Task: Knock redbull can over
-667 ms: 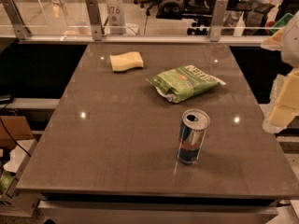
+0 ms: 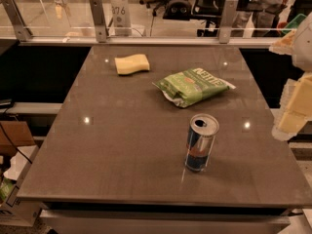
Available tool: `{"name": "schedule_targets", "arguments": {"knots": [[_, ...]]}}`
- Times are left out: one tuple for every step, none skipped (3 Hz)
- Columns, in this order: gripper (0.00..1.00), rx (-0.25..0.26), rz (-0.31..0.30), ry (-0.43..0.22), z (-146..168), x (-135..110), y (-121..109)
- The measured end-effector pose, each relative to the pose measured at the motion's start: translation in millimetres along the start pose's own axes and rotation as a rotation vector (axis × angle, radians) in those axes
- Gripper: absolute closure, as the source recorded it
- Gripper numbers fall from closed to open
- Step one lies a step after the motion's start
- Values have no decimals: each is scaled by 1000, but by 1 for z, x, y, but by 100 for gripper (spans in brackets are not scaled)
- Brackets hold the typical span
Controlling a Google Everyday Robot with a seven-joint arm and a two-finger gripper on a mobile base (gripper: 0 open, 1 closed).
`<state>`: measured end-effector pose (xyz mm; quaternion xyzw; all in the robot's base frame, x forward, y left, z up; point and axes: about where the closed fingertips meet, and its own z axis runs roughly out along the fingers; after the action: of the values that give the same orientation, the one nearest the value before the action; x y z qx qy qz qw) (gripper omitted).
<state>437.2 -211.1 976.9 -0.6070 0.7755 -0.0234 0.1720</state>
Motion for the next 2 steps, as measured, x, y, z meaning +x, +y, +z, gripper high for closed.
{"name": "schedule_targets", "arguments": {"knots": [[0, -11, -15, -73, 7, -9, 13], [0, -22, -37, -168, 21, -25, 30]]}}
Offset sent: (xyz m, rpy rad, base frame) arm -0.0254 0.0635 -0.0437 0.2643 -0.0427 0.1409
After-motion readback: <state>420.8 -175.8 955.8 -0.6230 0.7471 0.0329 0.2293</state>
